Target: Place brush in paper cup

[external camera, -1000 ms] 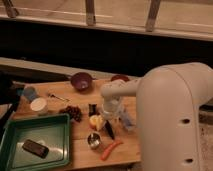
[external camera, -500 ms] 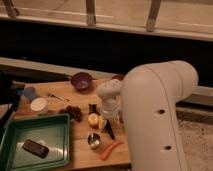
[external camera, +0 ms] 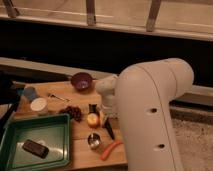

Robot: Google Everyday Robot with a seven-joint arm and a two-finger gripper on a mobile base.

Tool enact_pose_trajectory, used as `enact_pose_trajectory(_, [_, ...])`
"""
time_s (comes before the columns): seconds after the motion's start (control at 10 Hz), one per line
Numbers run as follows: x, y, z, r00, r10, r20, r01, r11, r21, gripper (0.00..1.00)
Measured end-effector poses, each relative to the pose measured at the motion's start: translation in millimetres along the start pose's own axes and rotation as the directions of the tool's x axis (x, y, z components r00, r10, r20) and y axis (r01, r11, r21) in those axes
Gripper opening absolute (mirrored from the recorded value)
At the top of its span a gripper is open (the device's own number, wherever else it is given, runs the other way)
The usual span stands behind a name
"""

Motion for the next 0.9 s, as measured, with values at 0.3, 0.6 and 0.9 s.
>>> enact_pose_trajectory(0.3, [-15, 10, -6, 0.999, 0.004, 0.047, -0.003, 1.0, -0.021, 0.68])
enact_pose_trajectory(0.6, [-33, 22, -15, 0.995, 0.017, 0.097, -0.01, 0.998, -0.064, 0.68])
enact_pose_trajectory(0.9, [-45, 35, -15, 0.994, 0.007, 0.112, 0.004, 0.995, -0.095, 0.68])
